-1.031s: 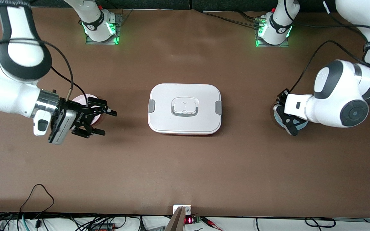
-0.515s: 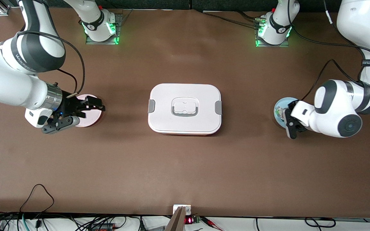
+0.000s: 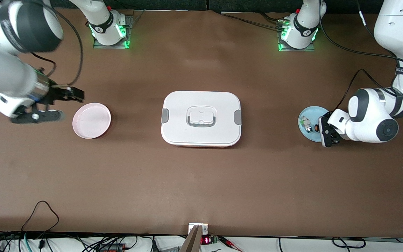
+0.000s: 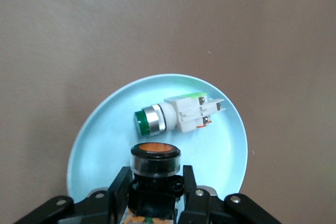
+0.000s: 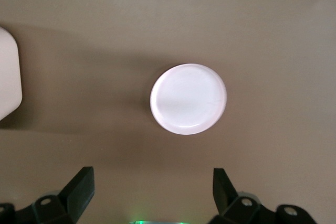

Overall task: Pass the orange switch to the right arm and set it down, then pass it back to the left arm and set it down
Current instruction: 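Carry the switch to the blue plate while the right gripper retracts, then lower the switch onto the blue plate and open the left gripper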

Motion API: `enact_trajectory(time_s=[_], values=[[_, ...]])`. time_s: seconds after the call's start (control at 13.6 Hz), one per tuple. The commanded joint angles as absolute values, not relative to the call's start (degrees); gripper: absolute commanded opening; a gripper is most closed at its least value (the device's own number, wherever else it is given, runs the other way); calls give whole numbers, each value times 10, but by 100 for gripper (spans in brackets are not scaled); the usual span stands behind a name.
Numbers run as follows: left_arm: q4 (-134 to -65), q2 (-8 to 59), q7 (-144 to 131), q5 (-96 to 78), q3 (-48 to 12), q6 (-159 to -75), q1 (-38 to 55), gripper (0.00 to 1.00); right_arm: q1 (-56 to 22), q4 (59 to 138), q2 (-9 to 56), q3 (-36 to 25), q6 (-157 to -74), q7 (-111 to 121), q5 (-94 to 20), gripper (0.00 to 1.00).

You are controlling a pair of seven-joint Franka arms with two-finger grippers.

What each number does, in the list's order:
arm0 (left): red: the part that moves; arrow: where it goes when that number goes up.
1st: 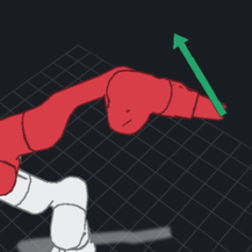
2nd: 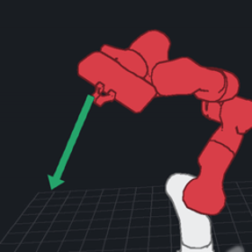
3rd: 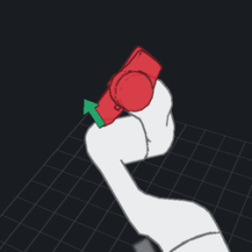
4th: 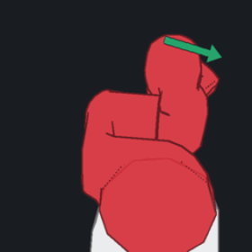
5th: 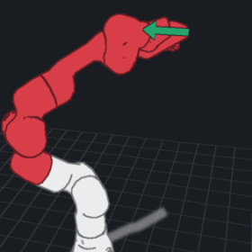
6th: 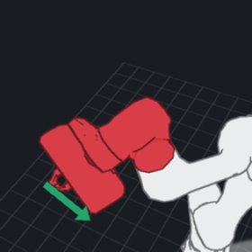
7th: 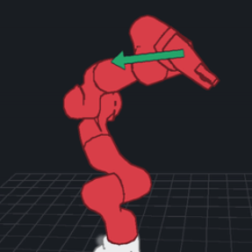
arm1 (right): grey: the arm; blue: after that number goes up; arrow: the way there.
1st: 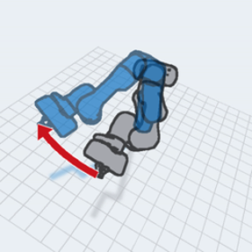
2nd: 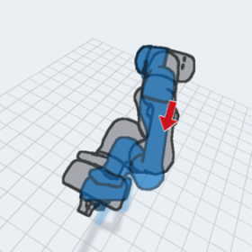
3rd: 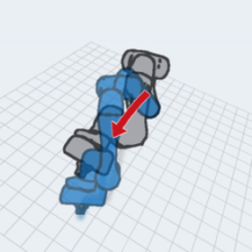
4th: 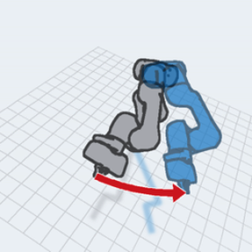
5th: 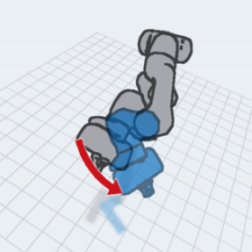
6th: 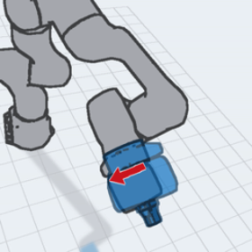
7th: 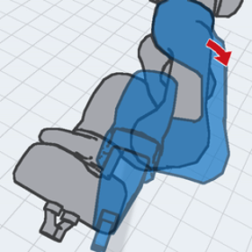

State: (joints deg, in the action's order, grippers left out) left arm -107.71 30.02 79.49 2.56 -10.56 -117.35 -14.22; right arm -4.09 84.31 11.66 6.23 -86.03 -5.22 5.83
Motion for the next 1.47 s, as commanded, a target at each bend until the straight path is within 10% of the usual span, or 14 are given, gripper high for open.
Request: enact_trajectory(time_s=[0.0,0.29,0.37,0.44,0.88,1.4], values=[[-1092,301,821,39,-113,-1191,-160,0,3,820,112,59,-855,-62,70,100],[-1107,309,822,39,-113,-1216,-167,16,29,834,105,53,-885,-61,68,100],[-1107,313,822,39,-113,-1216,-168,45,31,833,103,47,-889,-55,67,100],[-1107,315,822,39,-113,-1217,-172,98,31,834,100,34,-888,-41,63,100],[-1079,269,802,39,-119,-1209,-171,100,26,925,25,-3,-919,-34,23,100],[-884,255,598,44,-125,-991,-144,100,26,967,-19,1,-929,-29,26,100]])
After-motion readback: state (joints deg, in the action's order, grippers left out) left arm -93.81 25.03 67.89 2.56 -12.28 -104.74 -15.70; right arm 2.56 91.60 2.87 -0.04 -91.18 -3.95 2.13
